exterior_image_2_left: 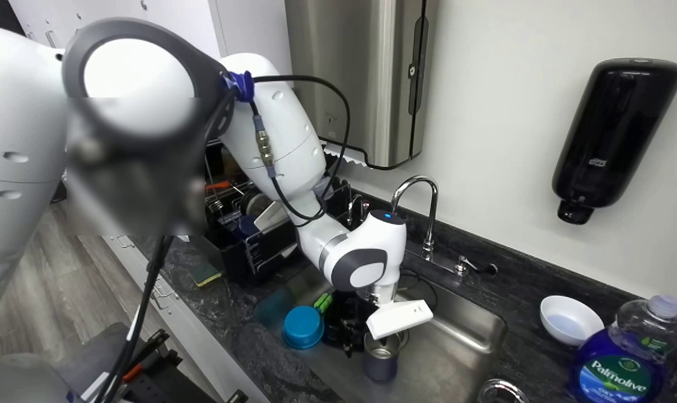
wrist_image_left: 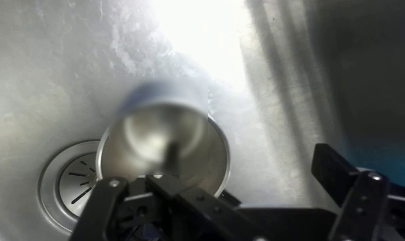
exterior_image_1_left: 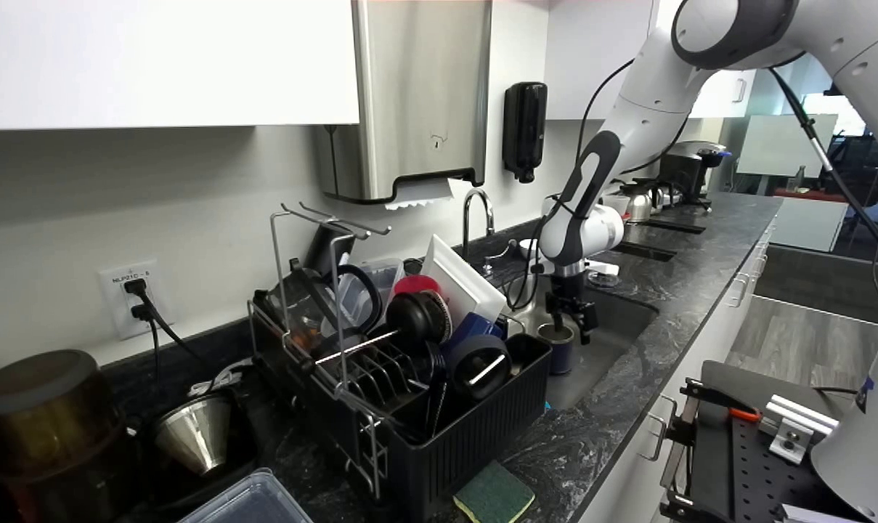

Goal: Move the blue mug from the sink to the dish rack

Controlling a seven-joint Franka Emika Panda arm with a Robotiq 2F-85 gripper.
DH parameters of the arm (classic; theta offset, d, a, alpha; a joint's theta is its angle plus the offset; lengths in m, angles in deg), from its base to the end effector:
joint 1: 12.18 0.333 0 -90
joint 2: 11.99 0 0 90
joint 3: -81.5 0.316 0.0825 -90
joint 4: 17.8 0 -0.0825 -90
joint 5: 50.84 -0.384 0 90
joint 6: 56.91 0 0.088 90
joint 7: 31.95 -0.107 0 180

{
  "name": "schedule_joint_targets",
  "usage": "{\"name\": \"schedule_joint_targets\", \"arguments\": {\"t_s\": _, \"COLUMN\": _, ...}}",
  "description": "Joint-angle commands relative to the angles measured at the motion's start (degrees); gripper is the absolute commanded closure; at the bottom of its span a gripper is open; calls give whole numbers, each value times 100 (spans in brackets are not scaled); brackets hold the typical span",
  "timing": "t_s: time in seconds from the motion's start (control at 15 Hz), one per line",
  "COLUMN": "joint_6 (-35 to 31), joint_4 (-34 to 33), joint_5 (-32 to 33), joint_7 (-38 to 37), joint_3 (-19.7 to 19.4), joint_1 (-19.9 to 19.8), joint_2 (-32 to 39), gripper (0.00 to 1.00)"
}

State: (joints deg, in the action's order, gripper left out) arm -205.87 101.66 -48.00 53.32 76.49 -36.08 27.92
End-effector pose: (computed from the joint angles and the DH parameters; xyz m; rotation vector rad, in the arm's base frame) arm 0.4771 -0.2664 0.0724 -2.6209 -1.5071 0.2496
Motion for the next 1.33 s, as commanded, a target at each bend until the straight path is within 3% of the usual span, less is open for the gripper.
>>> {"name": "schedule_joint_targets", "arguments": {"t_s": 0.0, "joint_6": -137, "joint_4": -119, "joint_5": 45, "joint_7": 144, "joint_3": 145, "joint_1": -144, "joint_2": 169, "gripper": 0}}
{"name": "schedule_joint_targets", "arguments": {"t_s": 0.6, "joint_6": -341, "joint_4": -181, "joint_5": 3, "joint_7": 89, "joint_3": 245, "joint_1": -181, "joint_2": 413, "gripper": 0}}
{"name": "schedule_joint_targets", "arguments": {"t_s": 0.67, "joint_6": -409, "joint_4": -153, "joint_5": -27, "joint_7": 53, "joint_3": 261, "joint_1": -193, "joint_2": 420, "gripper": 25}}
{"name": "schedule_joint_targets", "arguments": {"t_s": 0.8, "joint_6": -524, "joint_4": -83, "joint_5": -65, "joint_7": 43, "joint_3": 304, "joint_1": -234, "joint_2": 410, "gripper": 33}}
{"name": "schedule_joint_targets", "arguments": {"t_s": 1.27, "joint_6": -986, "joint_4": 156, "joint_5": -107, "joint_7": -223, "joint_3": 363, "joint_1": -309, "joint_2": 345, "gripper": 84}}
